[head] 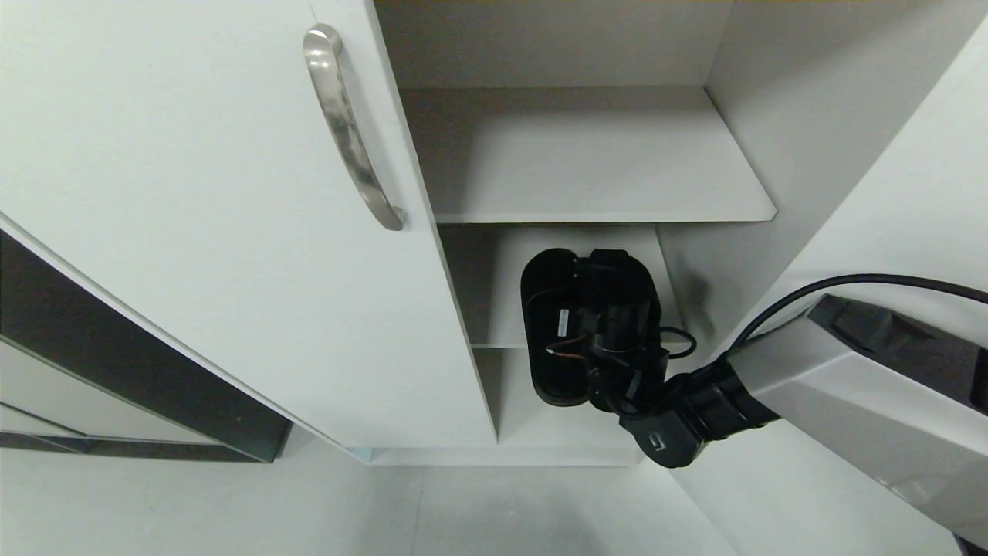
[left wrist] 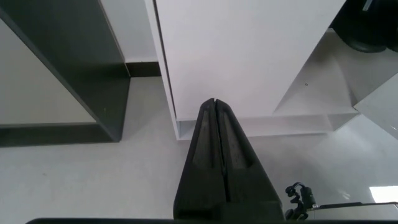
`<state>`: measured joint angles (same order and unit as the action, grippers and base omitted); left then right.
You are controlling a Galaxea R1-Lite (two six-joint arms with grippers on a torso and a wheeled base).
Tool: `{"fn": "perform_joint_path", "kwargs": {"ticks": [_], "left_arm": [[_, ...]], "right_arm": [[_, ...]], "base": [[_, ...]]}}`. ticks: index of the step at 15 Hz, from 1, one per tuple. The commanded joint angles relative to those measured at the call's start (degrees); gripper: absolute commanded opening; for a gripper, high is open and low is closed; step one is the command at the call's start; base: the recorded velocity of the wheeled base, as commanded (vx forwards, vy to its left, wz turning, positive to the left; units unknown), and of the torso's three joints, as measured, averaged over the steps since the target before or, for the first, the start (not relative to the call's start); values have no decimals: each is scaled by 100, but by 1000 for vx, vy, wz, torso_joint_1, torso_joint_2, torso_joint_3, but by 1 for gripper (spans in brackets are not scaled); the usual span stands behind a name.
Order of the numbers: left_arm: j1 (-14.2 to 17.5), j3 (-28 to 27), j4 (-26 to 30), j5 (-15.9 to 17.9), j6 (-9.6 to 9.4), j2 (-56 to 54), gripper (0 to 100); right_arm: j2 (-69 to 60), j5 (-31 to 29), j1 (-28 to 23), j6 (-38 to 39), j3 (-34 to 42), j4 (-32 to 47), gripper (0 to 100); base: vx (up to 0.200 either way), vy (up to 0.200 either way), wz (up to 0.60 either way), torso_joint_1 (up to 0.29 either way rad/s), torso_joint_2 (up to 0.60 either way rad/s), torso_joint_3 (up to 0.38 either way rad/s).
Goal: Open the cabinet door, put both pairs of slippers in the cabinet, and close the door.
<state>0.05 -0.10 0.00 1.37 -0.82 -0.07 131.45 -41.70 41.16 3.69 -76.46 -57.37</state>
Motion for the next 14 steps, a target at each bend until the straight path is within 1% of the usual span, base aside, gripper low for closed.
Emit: {"fn": "perform_joint_path", "kwargs": {"ticks": [1,3,8,11,14], "left_arm": [[4,1,0,-5,3,7,0],[4,1,0,-22,3,7,0],[4,10,0,-22,11,7,0],[4,1,0,-22,29,7,0],[4,1,-9,-31,38,7,0]], "right_arm": [[267,22,-160,-44,-449,129,0],[364,22,-257,-44,-836,411,0],[364,22,-319,-44,-1750,956,0],[557,22,-371,-44,-2233,1175,0],[724,22,-389,-44,-2488,1395,0]], "base": [[0,0,0,0,0,0],[0,0,0,0,0,0],[0,0,0,0,0,0],[0,0,0,0,0,0],[0,0,0,0,0,0]]}}
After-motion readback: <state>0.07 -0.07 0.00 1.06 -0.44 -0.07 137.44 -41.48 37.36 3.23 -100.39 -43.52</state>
